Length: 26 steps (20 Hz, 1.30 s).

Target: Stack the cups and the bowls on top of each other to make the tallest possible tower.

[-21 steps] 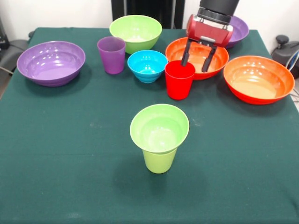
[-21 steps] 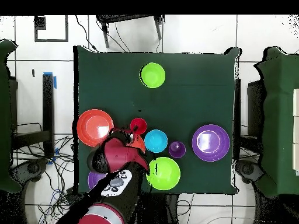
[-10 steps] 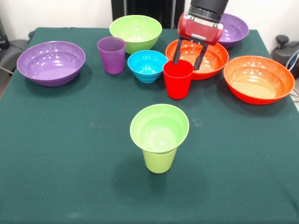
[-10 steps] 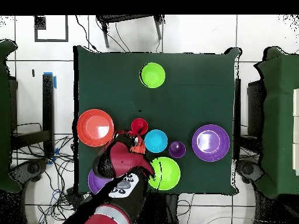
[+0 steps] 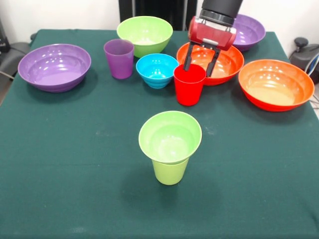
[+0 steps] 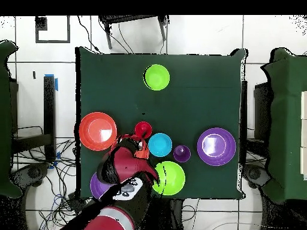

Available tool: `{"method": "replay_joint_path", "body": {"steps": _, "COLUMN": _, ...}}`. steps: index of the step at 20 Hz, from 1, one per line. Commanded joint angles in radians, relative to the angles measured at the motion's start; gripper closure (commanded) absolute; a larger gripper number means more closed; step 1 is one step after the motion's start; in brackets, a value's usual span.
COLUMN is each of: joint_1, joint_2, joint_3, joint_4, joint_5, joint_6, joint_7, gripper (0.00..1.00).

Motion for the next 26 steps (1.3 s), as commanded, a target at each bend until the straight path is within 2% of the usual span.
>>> {"method": "replay_joint_path", "body": {"steps": 1, "joint_1": 0.006, "joint_2": 0.071, "joint_3": 0.113, "joint_4": 0.035, "joint_5": 0.055, "joint_6": -0.047, "joint_7": 0.238, "gripper": 0.00}}
{"method": "replay_joint_path", "body": {"steps": 6, "joint_1": 0.027, "joint_2": 0.083, "joint_3": 0.107, "joint_4": 0.027, "joint_5": 0.086, "joint_6": -0.057, "joint_7": 0.244, "gripper": 0.00}}
{"method": "replay_joint_path", "body": {"steps": 12, "joint_1": 0.033, "joint_2": 0.089, "joint_3": 0.098, "joint_4": 0.015, "joint_5": 0.078, "joint_6": -0.054, "joint_7": 0.239, "gripper": 0.00}}
{"method": "replay_joint_path", "body": {"steps": 13, "joint_1": 0.040, "joint_2": 0.090, "joint_3": 0.091, "joint_4": 0.013, "joint_5": 0.079, "joint_6": -0.052, "joint_7": 0.237, "gripper": 1.00}}
{"method": "replay_joint_path", "body": {"steps": 26, "joint_1": 0.047, "joint_2": 0.069, "joint_3": 0.103, "joint_4": -0.015, "joint_5": 0.079, "joint_6": 0.015, "joint_7": 0.236, "gripper": 1.00}}
